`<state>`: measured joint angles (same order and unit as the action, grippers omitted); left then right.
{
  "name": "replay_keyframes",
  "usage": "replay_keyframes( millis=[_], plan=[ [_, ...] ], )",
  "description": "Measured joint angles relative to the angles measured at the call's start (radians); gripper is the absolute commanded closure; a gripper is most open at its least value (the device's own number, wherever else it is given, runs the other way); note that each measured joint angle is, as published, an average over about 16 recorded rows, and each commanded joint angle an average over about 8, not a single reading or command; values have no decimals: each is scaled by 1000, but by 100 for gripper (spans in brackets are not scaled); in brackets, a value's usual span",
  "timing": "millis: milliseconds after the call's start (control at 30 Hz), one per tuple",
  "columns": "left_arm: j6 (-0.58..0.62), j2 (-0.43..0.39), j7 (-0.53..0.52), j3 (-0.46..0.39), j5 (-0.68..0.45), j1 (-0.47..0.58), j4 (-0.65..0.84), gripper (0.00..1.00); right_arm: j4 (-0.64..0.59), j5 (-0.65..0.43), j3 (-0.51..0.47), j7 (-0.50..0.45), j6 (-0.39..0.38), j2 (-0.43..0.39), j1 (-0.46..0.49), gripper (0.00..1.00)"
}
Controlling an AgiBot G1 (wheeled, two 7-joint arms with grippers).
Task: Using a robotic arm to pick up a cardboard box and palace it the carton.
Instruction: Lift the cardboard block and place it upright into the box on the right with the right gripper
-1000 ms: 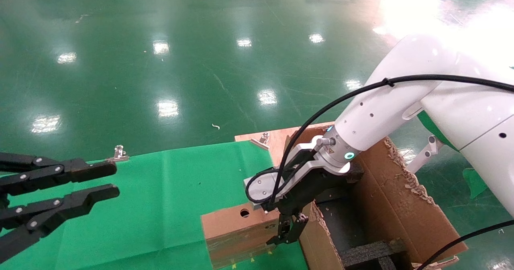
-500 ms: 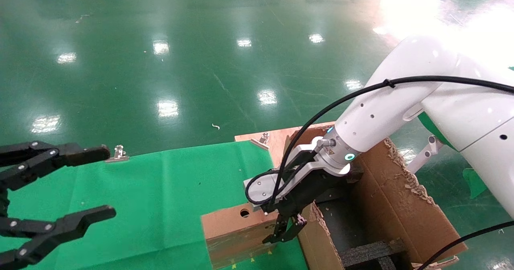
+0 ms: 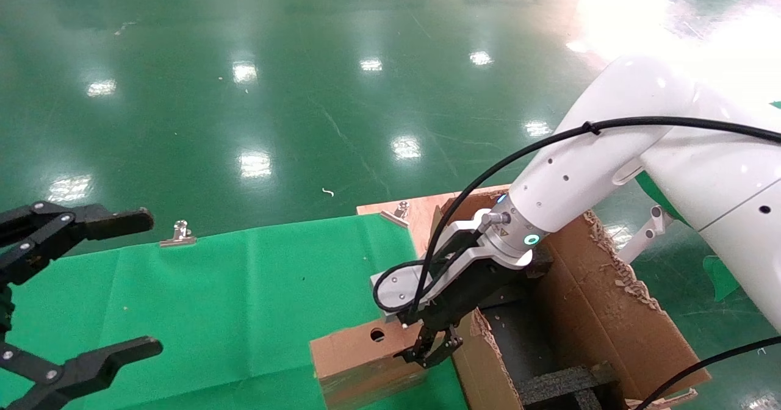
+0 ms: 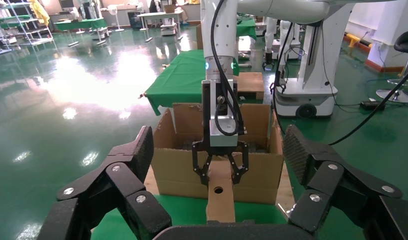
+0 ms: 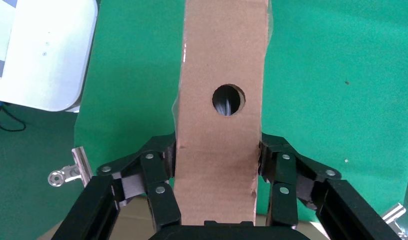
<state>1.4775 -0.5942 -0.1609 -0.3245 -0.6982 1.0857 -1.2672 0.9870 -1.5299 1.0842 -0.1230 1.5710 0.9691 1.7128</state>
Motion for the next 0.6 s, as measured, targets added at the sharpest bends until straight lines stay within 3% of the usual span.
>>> replay_keyframes(
  millis=[300,600],
  plan=[
    [0,0,0,0,0,0,0,0,-33,37,-19,7,-2,-17,46,100],
    [0,0,0,0,0,0,0,0,-129,90,-26,48,9,-39,225,100]
  ],
)
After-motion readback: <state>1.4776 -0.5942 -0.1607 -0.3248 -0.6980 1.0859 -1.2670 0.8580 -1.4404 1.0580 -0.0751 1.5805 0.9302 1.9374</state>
